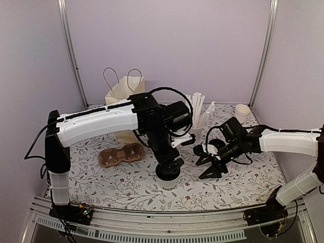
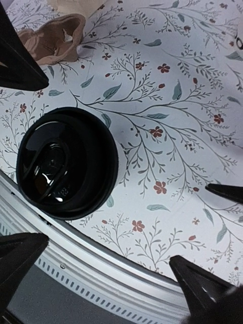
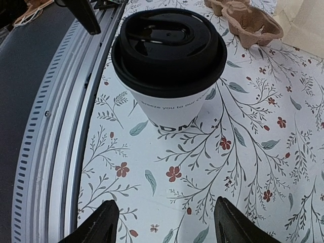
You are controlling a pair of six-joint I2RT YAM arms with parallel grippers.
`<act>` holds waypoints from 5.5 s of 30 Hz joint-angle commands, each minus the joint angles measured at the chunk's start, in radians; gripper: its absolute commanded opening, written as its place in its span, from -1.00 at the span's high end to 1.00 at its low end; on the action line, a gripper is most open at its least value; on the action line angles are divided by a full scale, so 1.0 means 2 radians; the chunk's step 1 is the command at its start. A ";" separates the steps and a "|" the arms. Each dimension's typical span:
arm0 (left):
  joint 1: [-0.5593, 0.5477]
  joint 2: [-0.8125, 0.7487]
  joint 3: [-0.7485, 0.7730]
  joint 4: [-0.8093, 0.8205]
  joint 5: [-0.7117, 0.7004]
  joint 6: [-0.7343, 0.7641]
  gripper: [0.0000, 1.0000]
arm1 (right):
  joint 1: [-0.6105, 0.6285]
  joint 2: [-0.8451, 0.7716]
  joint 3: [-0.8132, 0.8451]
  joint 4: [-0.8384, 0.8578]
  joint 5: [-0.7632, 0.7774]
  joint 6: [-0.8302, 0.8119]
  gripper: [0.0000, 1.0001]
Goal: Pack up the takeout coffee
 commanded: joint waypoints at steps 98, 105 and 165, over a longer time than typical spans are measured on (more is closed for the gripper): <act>0.071 -0.142 -0.717 0.953 0.201 -0.390 0.03 | 0.027 0.270 0.216 -0.123 -0.098 0.201 0.15; 0.062 -0.146 -0.674 0.870 0.184 -0.364 0.02 | 0.022 0.194 0.251 -0.140 -0.020 0.166 -0.18; -0.018 -0.120 -0.574 0.684 0.067 -0.346 0.04 | 0.276 -0.076 0.042 -0.086 0.271 -0.023 0.32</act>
